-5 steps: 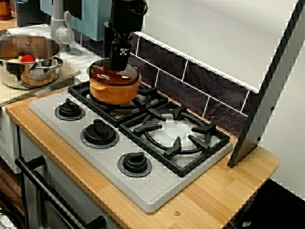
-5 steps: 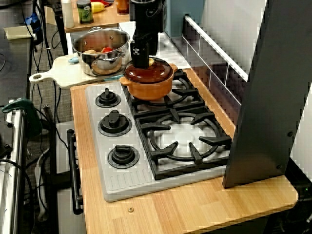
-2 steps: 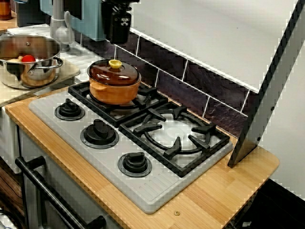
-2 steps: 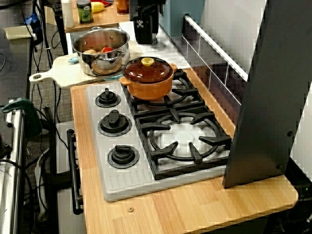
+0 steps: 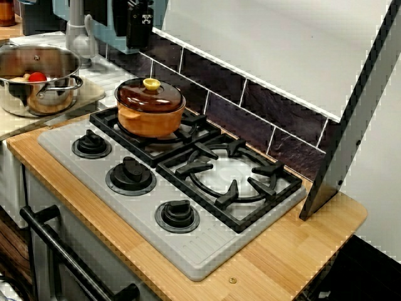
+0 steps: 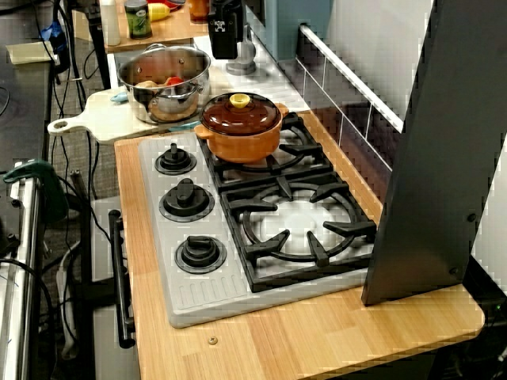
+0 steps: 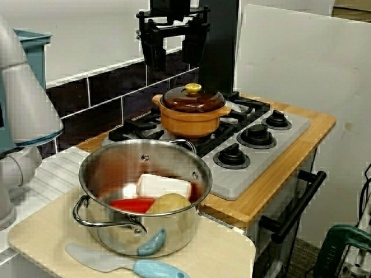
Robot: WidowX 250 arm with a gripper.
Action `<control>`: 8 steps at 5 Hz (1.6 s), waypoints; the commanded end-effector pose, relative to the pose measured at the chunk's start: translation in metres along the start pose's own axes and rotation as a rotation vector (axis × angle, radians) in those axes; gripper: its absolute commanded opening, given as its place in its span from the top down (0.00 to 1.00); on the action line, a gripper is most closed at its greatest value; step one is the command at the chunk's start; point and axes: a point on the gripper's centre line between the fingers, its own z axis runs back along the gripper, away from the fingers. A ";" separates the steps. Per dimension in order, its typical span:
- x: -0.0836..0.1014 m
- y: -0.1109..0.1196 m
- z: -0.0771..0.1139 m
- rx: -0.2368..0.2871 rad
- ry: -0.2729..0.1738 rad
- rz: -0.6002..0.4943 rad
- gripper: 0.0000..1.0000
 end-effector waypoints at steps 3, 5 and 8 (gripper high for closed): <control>-0.022 0.047 -0.010 0.101 0.003 0.093 0.00; -0.023 0.050 -0.013 0.099 0.007 0.084 0.00; -0.026 0.065 -0.014 0.092 0.004 0.229 0.00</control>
